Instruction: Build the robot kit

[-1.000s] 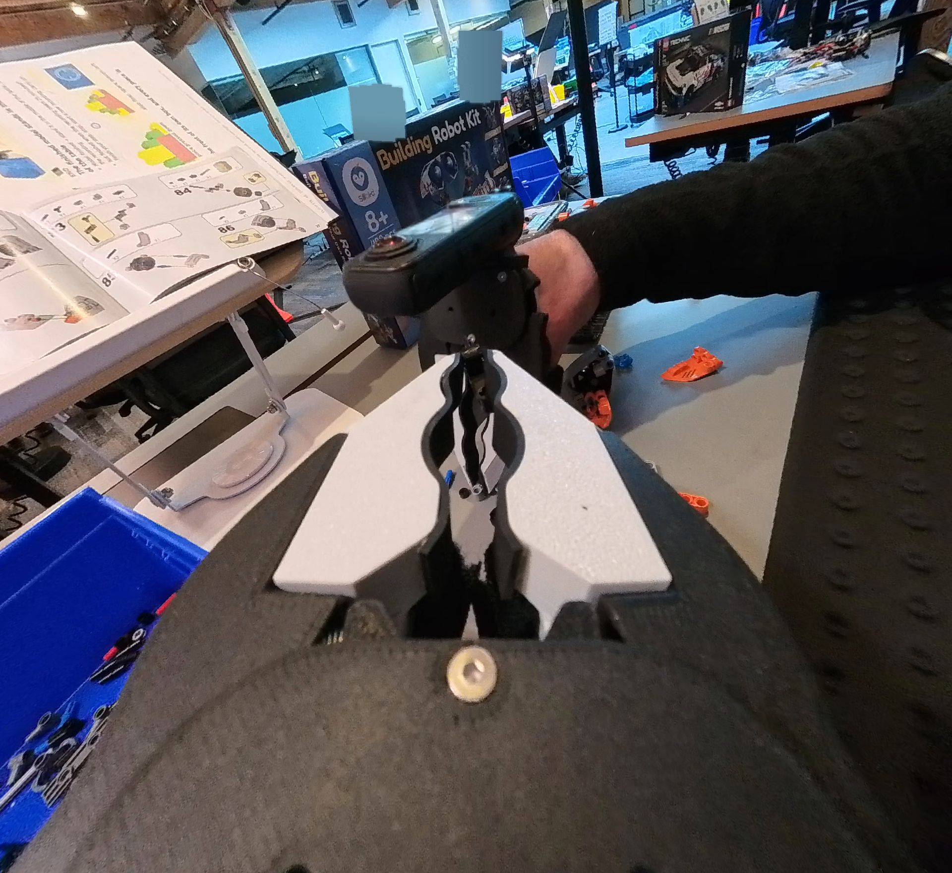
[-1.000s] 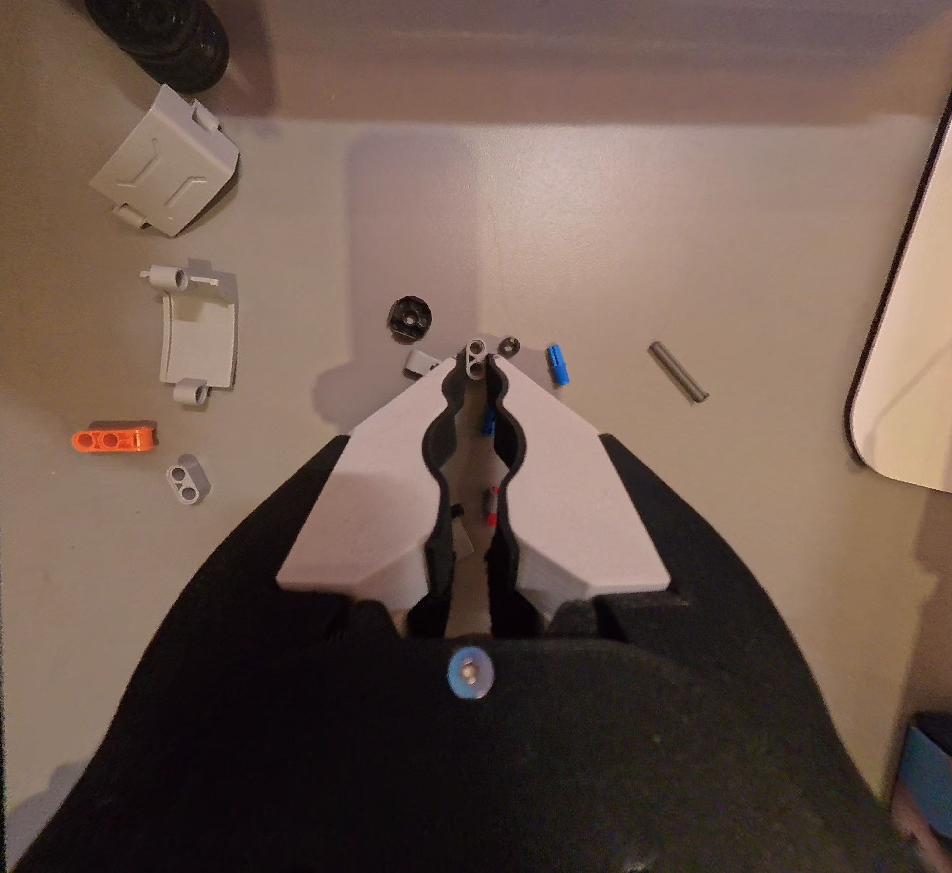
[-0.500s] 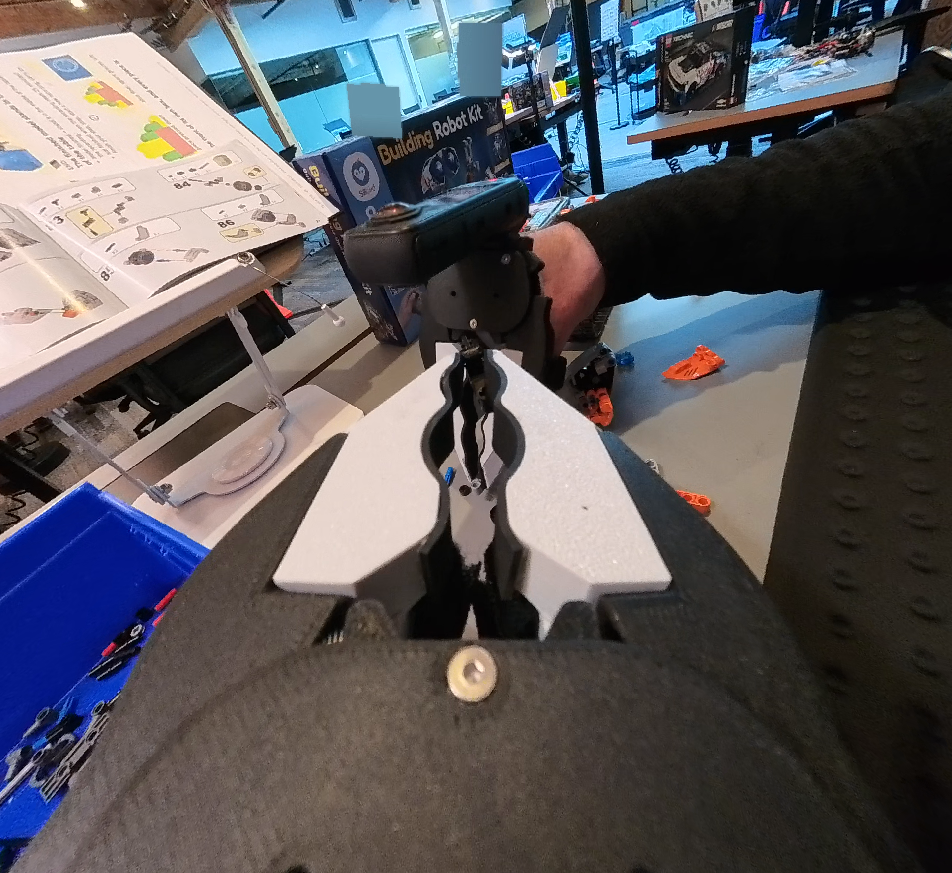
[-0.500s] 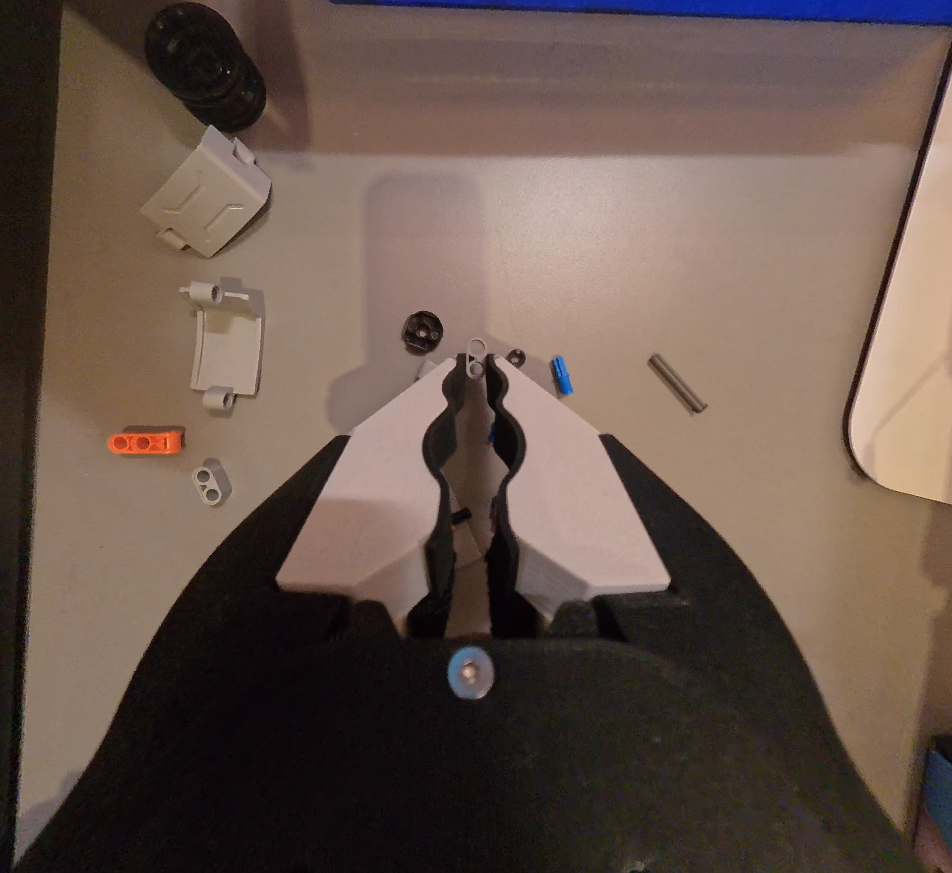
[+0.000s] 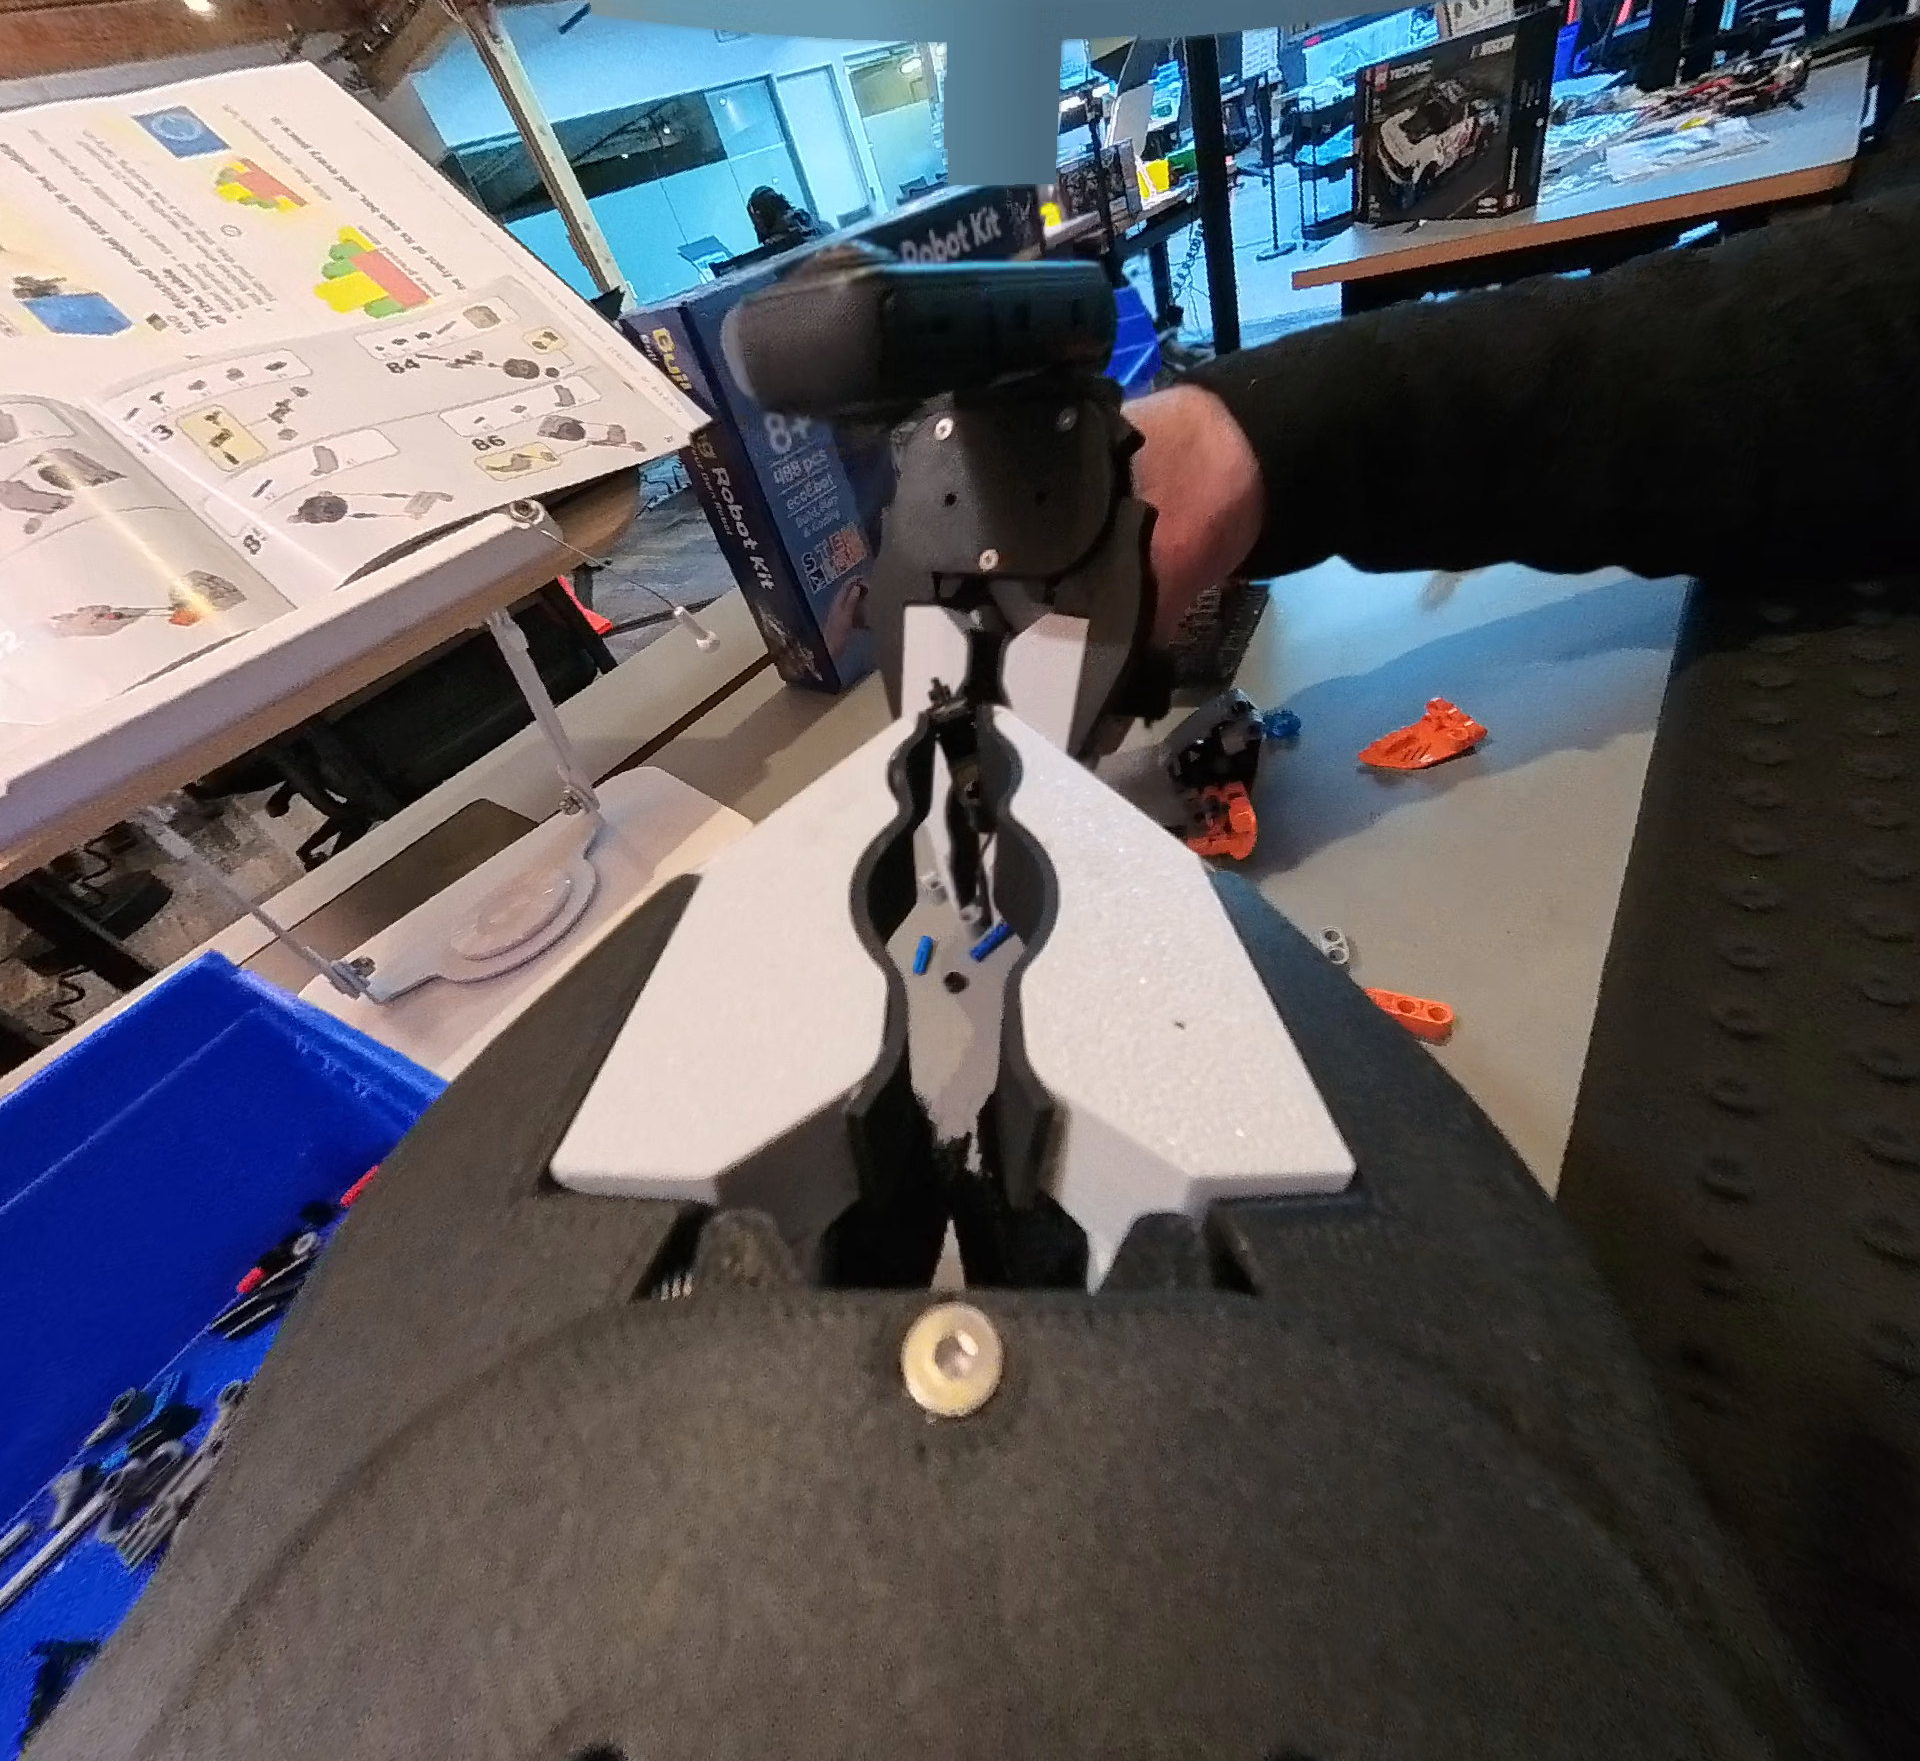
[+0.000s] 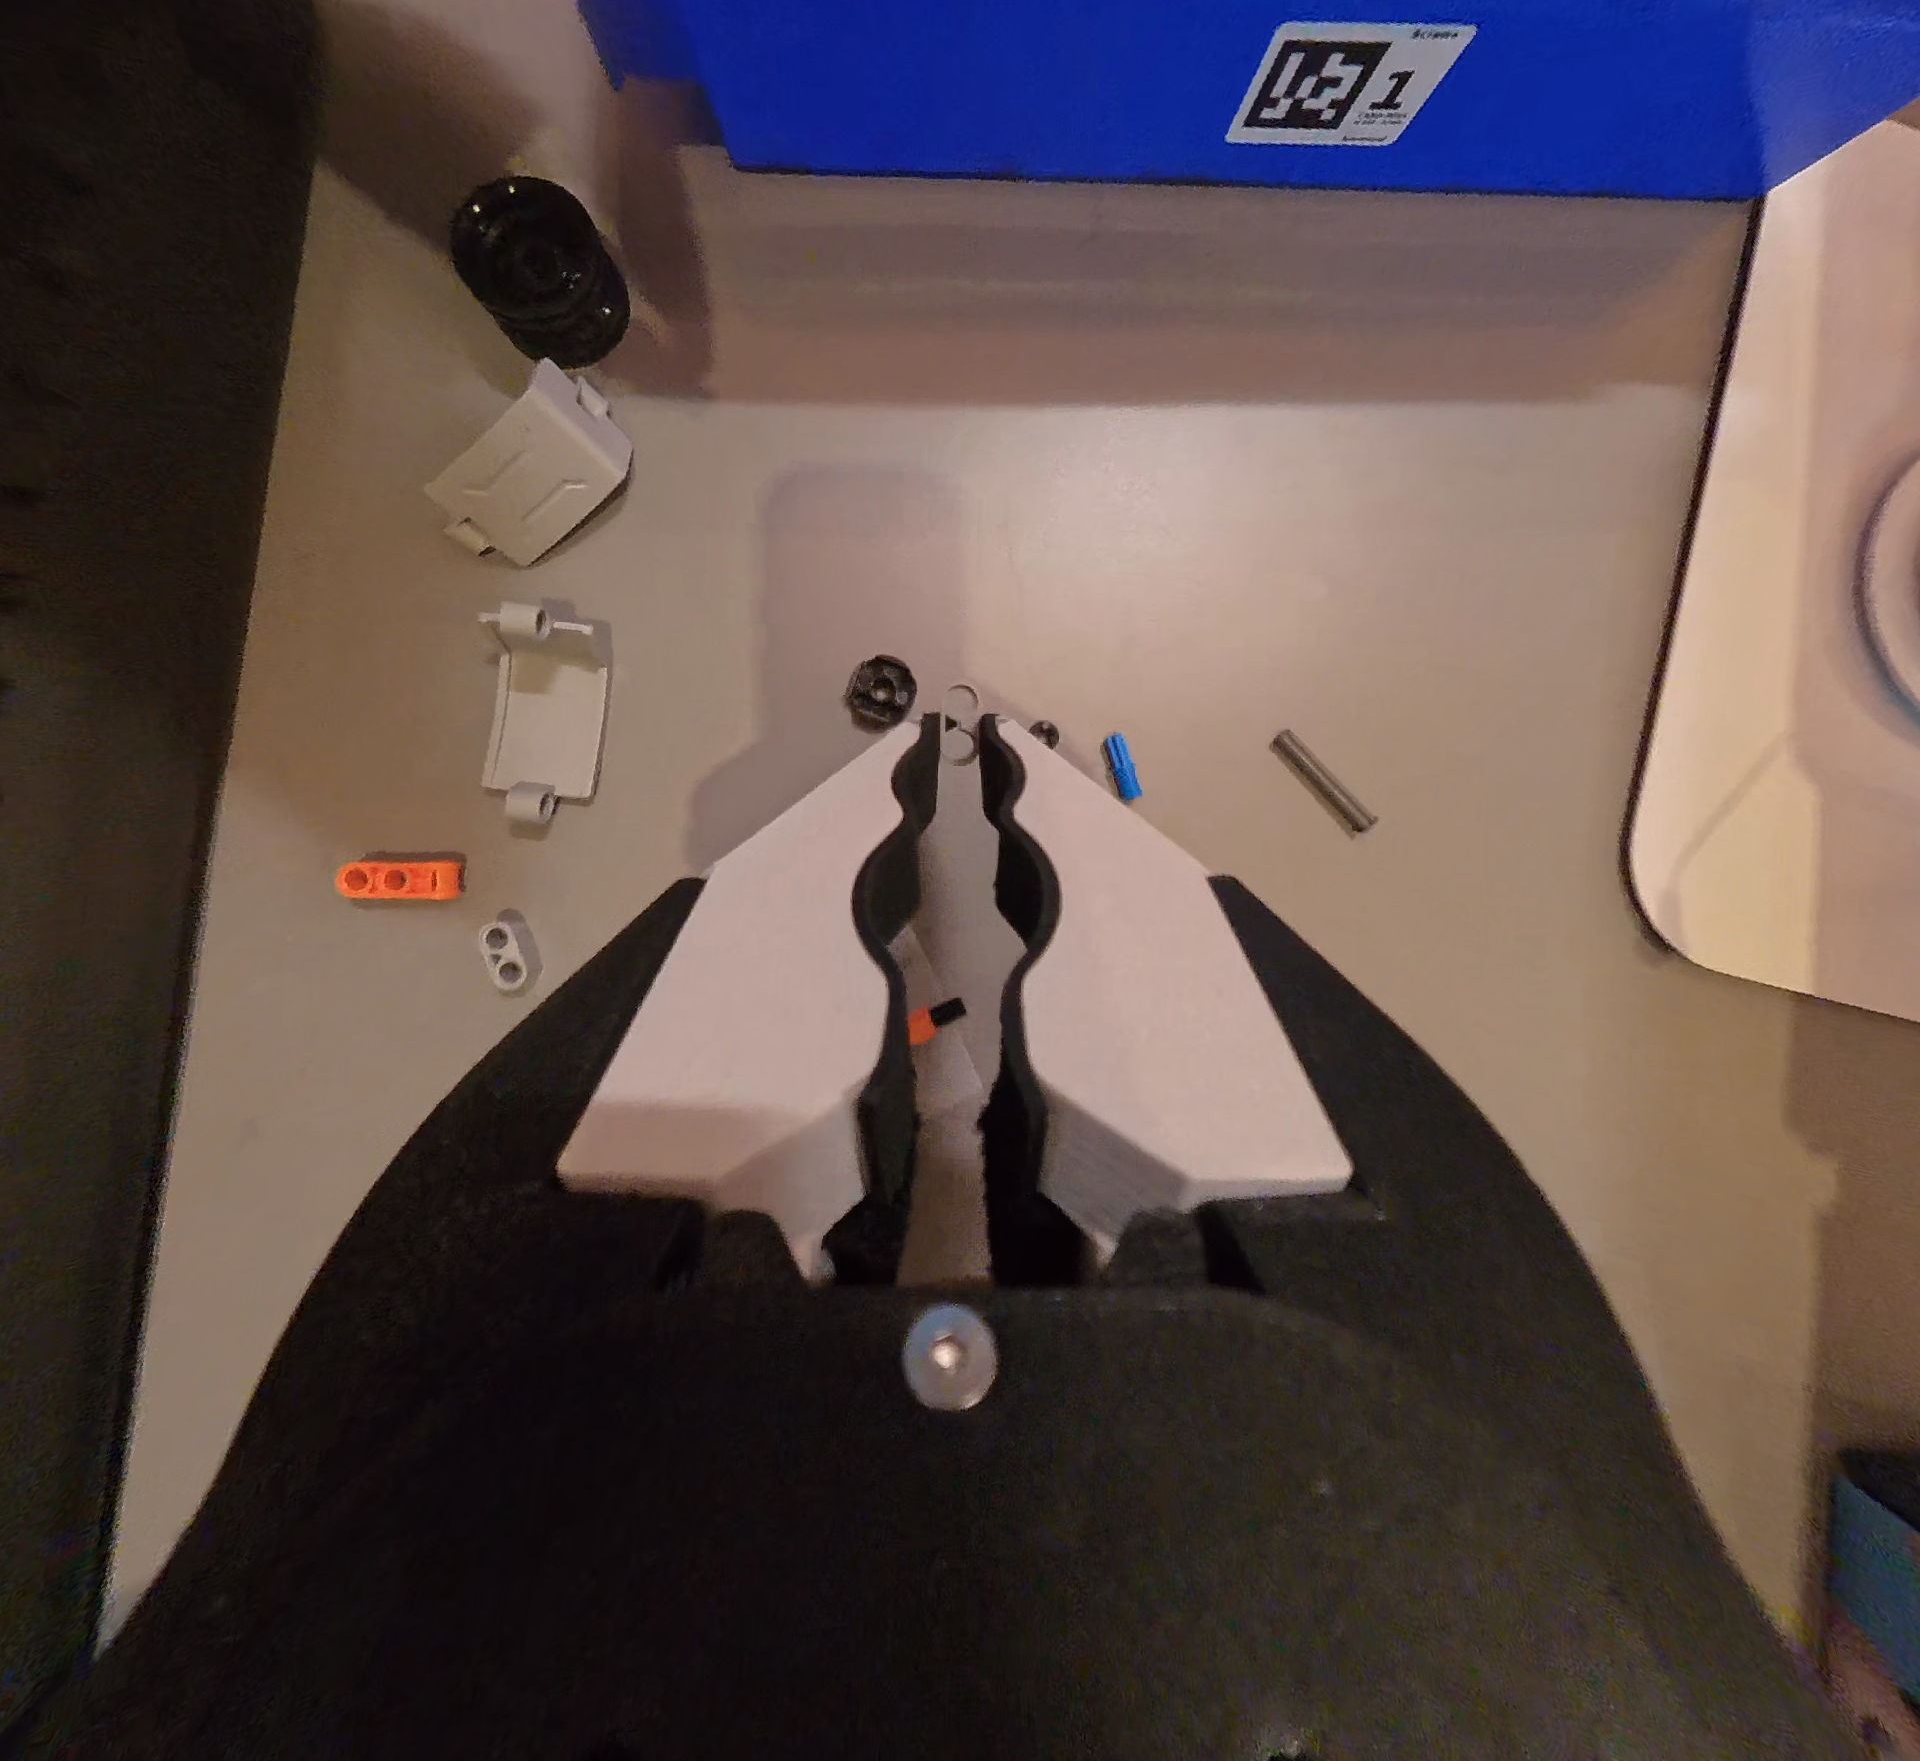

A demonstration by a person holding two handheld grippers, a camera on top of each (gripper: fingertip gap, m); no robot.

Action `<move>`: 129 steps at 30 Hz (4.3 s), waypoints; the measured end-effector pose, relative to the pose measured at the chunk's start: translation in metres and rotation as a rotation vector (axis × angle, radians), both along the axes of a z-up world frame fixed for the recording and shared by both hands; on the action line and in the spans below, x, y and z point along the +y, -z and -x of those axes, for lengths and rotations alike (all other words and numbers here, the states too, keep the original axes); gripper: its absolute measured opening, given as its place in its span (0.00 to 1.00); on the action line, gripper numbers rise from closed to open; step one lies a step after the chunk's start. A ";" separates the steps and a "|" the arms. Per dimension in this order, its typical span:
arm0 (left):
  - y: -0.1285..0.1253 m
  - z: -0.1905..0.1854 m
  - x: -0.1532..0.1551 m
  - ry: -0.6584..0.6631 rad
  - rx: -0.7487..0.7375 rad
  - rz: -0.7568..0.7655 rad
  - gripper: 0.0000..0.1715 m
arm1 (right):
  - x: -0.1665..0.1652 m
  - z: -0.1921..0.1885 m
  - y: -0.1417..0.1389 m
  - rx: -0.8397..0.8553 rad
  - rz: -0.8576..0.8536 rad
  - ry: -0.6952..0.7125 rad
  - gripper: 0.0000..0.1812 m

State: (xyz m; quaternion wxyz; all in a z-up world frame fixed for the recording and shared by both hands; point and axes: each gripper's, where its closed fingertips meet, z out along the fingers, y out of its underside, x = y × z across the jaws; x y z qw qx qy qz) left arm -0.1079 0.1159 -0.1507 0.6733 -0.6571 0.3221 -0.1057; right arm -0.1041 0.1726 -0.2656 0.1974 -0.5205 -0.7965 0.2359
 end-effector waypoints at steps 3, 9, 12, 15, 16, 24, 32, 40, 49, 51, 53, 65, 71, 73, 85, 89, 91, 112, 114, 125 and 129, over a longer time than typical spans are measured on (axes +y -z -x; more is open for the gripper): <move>-0.004 0.004 0.000 -0.012 -0.017 -0.009 0.03 | -0.002 -0.008 -0.003 -0.018 -0.050 -0.026 0.03; -0.002 0.004 0.000 -0.013 -0.008 -0.005 0.03 | -0.024 -0.016 0.019 -0.128 -0.023 -0.118 0.03; -0.003 0.004 0.000 -0.013 -0.016 -0.006 0.03 | -0.028 -0.019 0.032 -0.184 -0.041 -0.148 0.03; -0.003 0.005 0.000 -0.012 -0.020 -0.002 0.03 | -0.032 -0.021 0.035 -0.207 -0.040 -0.166 0.06; -0.003 0.005 0.000 -0.013 -0.019 -0.002 0.03 | -0.030 -0.020 0.033 -0.199 -0.045 -0.160 0.06; -0.003 0.004 0.000 -0.008 -0.021 0.003 0.03 | -0.003 -0.018 0.014 -0.153 -0.085 -0.090 0.07; 0.000 0.005 0.002 -0.015 -0.016 0.011 0.03 | -0.004 -0.009 0.035 -0.239 -0.198 -0.214 0.08; 0.002 0.004 0.002 -0.009 -0.009 0.021 0.03 | -0.006 -0.008 0.039 -0.249 -0.166 -0.249 0.03; 0.001 0.005 0.004 -0.012 -0.030 0.025 0.03 | 0.000 -0.002 -0.005 -0.020 -0.043 -0.093 0.03; 0.001 0.005 0.004 -0.007 -0.039 0.027 0.03 | -0.001 -0.002 -0.020 0.049 -0.010 -0.059 0.03; 0.001 0.003 0.004 0.000 -0.044 0.031 0.03 | -0.002 -0.003 -0.033 0.116 0.015 -0.031 0.03; 0.000 -0.002 0.004 0.037 -0.094 0.051 0.03 | -0.017 0.002 -0.091 0.443 0.216 0.007 0.03; -0.008 -0.009 0.006 0.073 -0.116 0.054 0.03 | -0.025 0.000 -0.114 0.543 0.311 -0.016 0.03; -0.015 -0.015 0.005 0.103 -0.139 0.056 0.03 | -0.029 -0.002 -0.125 0.586 0.386 -0.033 0.02; -0.038 -0.023 0.003 0.174 -0.244 0.054 0.03 | -0.047 -0.016 -0.162 0.748 0.656 -0.148 0.03; -0.040 -0.023 0.002 0.190 -0.273 0.058 0.03 | -0.050 -0.017 -0.165 0.755 0.723 -0.163 0.02; -0.043 -0.025 -0.001 0.217 -0.297 0.055 0.02 | -0.053 -0.019 -0.169 0.767 0.776 -0.179 0.02; -0.057 -0.041 -0.021 0.401 -0.412 0.033 0.02 | -0.075 -0.033 -0.181 0.795 0.954 -0.336 0.02; -0.059 -0.041 -0.023 0.405 -0.419 0.016 0.02 | -0.077 -0.033 -0.184 0.807 0.962 -0.340 0.02; -0.065 -0.040 -0.025 0.387 -0.427 -0.040 0.02 | -0.080 -0.031 -0.190 0.851 0.938 -0.333 0.02; -0.065 -0.040 -0.025 0.381 -0.417 -0.046 0.02 | -0.081 -0.031 -0.190 0.848 0.908 -0.330 0.02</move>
